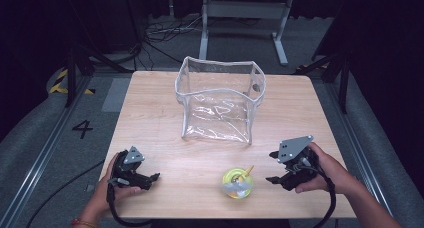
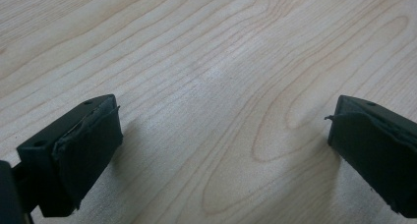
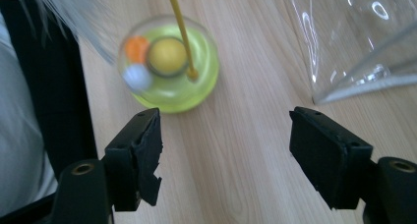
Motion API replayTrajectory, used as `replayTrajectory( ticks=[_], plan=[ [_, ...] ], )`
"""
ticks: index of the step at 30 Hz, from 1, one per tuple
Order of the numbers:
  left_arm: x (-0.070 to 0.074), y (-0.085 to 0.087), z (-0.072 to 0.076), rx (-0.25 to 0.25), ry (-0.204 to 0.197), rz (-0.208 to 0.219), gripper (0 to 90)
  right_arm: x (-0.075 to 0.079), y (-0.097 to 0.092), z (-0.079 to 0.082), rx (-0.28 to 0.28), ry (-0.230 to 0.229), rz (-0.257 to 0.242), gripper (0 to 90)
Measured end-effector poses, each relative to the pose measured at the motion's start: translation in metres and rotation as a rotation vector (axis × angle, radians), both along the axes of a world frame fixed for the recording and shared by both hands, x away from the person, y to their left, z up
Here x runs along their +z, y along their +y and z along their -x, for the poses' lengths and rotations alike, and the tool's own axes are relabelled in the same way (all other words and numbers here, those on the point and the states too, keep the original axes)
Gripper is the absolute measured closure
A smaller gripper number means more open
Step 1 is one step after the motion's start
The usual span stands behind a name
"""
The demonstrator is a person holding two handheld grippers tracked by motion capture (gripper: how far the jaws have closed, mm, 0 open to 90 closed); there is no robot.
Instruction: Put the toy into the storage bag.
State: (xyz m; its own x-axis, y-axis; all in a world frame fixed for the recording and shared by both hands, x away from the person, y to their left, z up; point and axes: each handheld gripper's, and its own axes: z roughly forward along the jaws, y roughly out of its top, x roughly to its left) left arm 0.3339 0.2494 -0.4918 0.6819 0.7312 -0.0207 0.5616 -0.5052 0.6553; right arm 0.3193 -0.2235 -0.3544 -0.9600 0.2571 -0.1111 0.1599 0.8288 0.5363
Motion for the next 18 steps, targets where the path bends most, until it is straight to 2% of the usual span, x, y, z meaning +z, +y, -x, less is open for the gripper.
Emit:
replayTrajectory(
  ticks=[4,13,15,18],
  plan=[
    [0.0,0.0,0.0,0.002,0.0,-0.002,0.1,0.011,0.017,0.001,0.046,-0.01,0.016,33.5],
    [0.0,0.0,0.0,0.001,0.0,-0.001,0.1,0.03,0.044,0.004,0.098,-0.019,0.041,43.8],
    [0.0,0.0,0.0,0.001,0.0,-0.002,0.1,0.033,0.052,0.004,0.116,-0.013,0.056,51.9],
    [0.0,0.0,0.0,0.001,0.001,-0.001,0.1,0.033,0.058,0.004,0.13,-0.014,0.074,59.1]
  ],
)
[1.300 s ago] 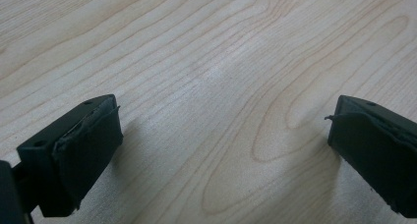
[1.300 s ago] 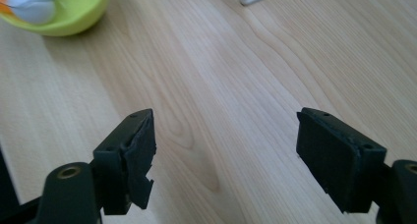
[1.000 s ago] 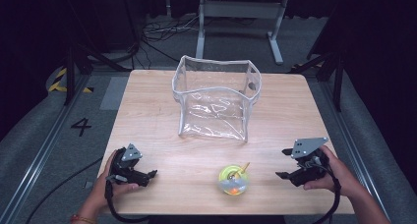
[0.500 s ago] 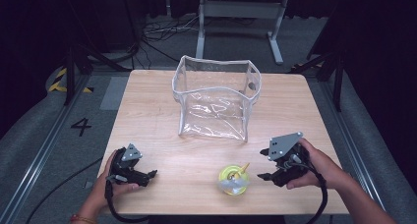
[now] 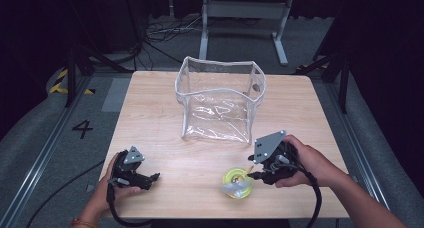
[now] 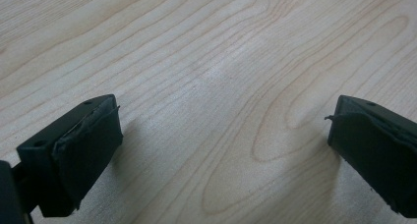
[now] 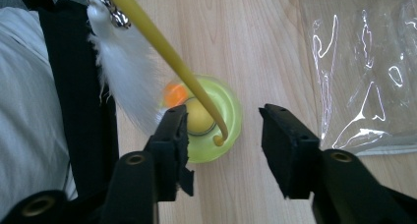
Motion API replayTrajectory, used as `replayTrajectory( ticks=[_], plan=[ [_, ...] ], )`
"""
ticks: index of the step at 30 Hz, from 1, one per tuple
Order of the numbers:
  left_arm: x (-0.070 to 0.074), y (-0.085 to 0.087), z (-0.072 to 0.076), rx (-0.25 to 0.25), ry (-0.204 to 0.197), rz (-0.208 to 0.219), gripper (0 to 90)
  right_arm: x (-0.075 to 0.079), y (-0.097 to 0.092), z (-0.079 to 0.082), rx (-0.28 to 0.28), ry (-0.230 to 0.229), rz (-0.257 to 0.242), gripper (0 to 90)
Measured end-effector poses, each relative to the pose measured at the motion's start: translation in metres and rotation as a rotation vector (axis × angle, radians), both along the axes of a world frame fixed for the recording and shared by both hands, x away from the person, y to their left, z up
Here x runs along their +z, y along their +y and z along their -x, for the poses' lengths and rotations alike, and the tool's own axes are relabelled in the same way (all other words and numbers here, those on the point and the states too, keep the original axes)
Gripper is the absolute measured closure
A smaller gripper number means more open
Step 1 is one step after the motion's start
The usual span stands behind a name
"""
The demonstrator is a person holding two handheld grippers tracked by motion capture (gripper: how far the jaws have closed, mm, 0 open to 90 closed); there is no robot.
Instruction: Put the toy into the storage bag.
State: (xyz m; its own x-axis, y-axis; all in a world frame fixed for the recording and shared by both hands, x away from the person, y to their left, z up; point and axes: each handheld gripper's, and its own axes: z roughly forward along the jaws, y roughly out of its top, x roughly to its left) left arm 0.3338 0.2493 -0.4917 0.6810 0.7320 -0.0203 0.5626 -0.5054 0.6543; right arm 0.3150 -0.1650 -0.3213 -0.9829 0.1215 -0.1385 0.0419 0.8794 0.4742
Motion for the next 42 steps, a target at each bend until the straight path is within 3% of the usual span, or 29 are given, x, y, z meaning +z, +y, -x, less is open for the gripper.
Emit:
replayTrajectory(
  ticks=[3,5,6,8,11,20,32,42],
  plan=[
    [0.0,0.0,0.0,0.0,-0.001,-0.001,0.1,0.001,0.003,0.0,0.0,-0.003,0.027,72.8],
    [0.0,0.0,0.0,0.0,-0.001,-0.002,0.1,0.001,0.003,0.0,0.004,0.001,0.025,76.0],
    [0.0,0.0,0.0,0.0,-0.001,-0.002,0.1,0.002,0.003,-0.001,0.004,-0.008,0.025,85.0],
    [0.0,0.0,0.0,0.001,-0.002,-0.002,0.1,0.004,0.001,-0.001,-0.012,-0.005,0.029,87.9],
    [0.0,0.0,0.0,0.0,-0.001,-0.002,0.1,0.005,0.0,-0.002,-0.008,-0.013,0.04,88.4],
    [0.0,0.0,0.0,0.0,-0.001,-0.001,0.1,0.017,-0.013,-0.008,-0.064,-0.024,0.058,88.5],
    [0.0,0.0,0.0,-0.001,-0.001,-0.001,0.1,0.065,-0.054,-0.022,-0.199,-0.095,0.056,88.6],
    [0.0,0.0,0.001,0.007,-0.001,0.0,0.2,0.104,-0.079,-0.046,-0.299,-0.129,0.058,88.5]
  ],
)
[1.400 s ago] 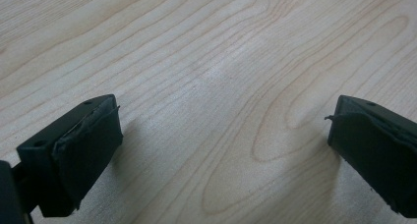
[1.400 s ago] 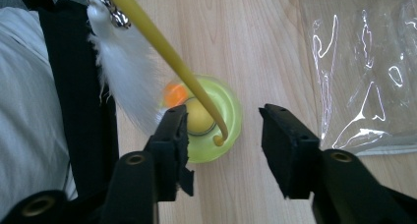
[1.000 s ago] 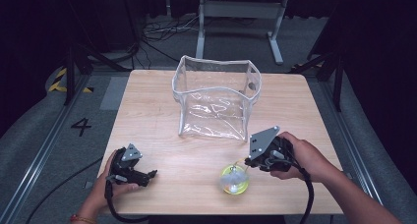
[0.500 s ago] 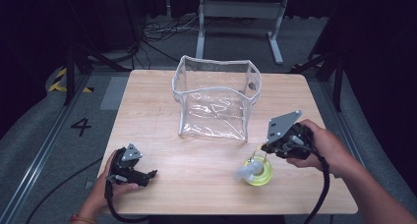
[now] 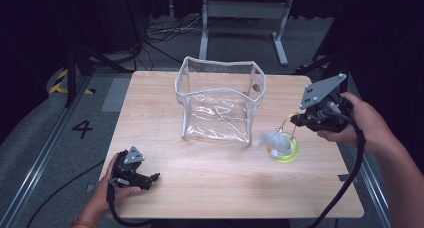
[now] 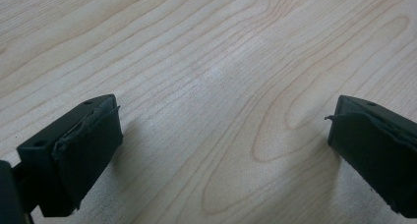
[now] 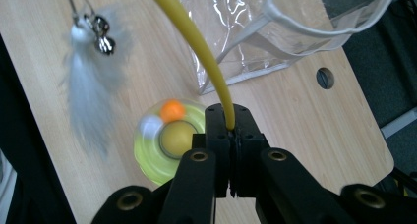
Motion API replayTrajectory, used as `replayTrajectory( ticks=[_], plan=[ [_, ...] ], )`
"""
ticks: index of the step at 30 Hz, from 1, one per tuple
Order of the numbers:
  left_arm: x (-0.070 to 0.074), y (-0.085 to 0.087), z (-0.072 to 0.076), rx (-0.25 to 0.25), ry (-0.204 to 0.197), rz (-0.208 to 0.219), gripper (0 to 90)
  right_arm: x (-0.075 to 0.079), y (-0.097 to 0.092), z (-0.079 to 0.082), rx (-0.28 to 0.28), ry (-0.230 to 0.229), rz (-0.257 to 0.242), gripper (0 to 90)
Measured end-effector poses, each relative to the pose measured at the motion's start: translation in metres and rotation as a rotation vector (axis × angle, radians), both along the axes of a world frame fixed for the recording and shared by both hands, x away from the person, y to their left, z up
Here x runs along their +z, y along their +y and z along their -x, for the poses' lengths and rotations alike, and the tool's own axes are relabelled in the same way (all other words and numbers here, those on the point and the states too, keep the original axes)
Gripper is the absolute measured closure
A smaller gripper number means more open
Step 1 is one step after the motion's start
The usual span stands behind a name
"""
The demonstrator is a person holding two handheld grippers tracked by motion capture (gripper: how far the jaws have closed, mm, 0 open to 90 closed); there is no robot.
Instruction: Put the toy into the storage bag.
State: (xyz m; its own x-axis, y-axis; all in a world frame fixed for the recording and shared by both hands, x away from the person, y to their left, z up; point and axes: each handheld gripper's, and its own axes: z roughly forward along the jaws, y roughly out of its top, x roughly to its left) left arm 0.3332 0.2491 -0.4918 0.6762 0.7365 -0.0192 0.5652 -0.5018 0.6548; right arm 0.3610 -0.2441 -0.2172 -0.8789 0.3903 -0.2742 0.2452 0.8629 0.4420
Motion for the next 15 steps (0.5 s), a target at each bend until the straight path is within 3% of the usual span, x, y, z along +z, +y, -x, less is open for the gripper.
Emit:
replayTrajectory(
  ticks=[6,15],
  plan=[
    [0.0,0.0,0.001,0.014,-0.001,-0.003,0.4,0.016,-0.01,-0.02,-0.051,-0.006,-0.005,88.6],
    [0.0,0.0,0.001,0.014,-0.001,-0.003,0.4,0.051,-0.01,-0.046,-0.107,-0.067,0.004,88.6]
  ],
)
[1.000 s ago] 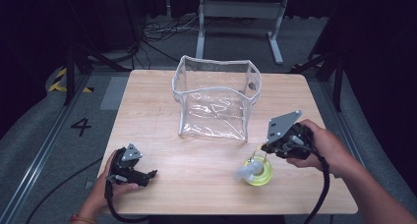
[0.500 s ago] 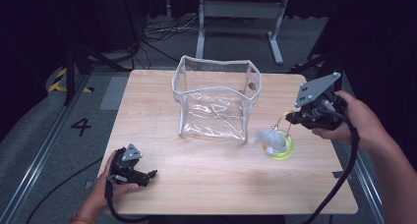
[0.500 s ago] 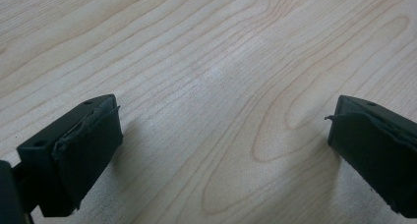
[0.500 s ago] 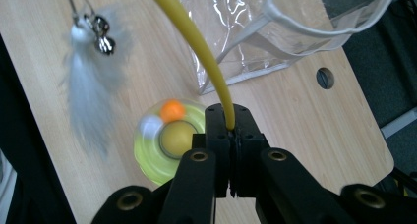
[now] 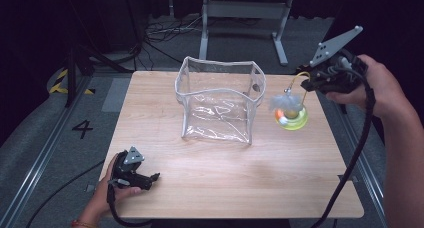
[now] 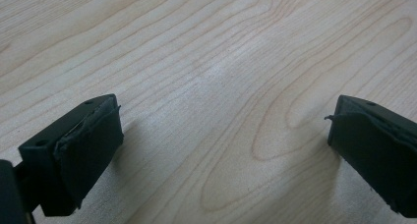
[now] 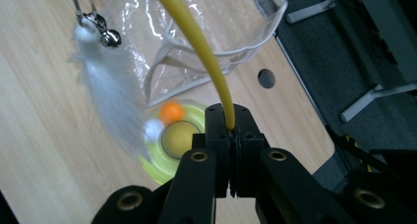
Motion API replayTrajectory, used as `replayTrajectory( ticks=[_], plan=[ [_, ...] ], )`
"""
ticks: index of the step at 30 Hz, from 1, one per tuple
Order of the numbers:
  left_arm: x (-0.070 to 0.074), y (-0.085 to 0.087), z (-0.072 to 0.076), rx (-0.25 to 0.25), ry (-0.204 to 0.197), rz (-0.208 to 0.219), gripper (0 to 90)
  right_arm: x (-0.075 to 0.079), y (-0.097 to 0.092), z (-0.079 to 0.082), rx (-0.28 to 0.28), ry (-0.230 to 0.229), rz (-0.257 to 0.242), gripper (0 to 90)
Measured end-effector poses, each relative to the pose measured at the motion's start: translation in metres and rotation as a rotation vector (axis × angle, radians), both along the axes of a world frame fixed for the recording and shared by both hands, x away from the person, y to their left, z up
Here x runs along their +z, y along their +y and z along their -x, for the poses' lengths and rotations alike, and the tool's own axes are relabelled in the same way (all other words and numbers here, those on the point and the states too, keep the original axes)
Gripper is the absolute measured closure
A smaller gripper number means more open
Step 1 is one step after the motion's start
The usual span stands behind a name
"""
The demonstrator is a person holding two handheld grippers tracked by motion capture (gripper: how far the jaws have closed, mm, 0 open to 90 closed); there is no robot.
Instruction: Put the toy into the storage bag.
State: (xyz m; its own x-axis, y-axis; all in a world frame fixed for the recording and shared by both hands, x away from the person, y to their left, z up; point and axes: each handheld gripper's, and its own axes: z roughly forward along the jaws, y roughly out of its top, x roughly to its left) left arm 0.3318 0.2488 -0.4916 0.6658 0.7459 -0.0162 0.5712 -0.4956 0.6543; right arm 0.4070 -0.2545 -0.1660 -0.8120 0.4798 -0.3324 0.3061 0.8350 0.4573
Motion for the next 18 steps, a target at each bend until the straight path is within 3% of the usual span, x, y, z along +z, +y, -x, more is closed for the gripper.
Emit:
replayTrajectory(
  ticks=[5,7,18],
  plan=[
    [0.0,0.0,0.0,0.0,0.0,0.0,0.3,0.019,0.006,-0.015,-0.009,-0.018,0.017,88.5],
    [0.0,0.0,0.0,0.0,-0.004,-0.001,0.4,0.027,0.007,-0.022,-0.007,-0.011,-0.003,88.5],
    [0.0,0.0,0.0,0.001,-0.003,0.001,0.4,0.064,0.029,-0.047,-0.003,-0.052,-0.002,88.5]
  ],
)
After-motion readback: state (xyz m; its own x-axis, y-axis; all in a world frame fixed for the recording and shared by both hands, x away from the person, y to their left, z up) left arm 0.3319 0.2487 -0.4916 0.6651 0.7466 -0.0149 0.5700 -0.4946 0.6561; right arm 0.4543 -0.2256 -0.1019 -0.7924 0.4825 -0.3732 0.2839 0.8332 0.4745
